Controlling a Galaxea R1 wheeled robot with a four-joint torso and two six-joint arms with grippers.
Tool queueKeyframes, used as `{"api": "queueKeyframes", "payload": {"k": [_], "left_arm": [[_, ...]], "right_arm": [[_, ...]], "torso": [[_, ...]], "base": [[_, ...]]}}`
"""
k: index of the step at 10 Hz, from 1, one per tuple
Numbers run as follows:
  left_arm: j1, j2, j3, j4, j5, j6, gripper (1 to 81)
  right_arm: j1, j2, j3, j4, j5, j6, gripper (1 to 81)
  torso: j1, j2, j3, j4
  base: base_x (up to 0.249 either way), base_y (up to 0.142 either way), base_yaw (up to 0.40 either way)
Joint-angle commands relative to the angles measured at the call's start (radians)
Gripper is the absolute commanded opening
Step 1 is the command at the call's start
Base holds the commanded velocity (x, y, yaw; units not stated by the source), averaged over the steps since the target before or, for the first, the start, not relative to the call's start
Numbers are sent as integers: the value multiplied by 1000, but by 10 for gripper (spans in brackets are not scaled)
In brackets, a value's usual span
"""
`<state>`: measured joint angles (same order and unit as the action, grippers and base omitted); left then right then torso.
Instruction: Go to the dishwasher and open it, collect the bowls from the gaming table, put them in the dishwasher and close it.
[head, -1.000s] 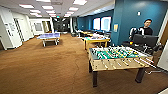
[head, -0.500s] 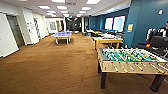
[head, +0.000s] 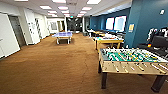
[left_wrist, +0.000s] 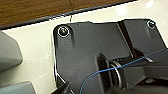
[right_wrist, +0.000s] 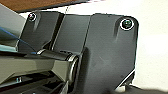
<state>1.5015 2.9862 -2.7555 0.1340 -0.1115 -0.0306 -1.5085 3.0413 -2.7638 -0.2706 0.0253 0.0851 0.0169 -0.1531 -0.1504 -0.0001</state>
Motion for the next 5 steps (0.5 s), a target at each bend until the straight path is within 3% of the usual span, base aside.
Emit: {"api": "queueKeyframes", "payload": {"k": [1,5], "left_arm": [[-51,-7,-3,-2,46,-5,811],[-51,-8,-3,-4,46,-3,811]], "right_arm": [[52,-3,-2,-5,-48,-4,811],[50,-2,1,-5,-50,-4,811]], "torso": [[0,0,0,0],[0,0,0,0]], "base": [[0,0,-136],[0,0,0]]}}
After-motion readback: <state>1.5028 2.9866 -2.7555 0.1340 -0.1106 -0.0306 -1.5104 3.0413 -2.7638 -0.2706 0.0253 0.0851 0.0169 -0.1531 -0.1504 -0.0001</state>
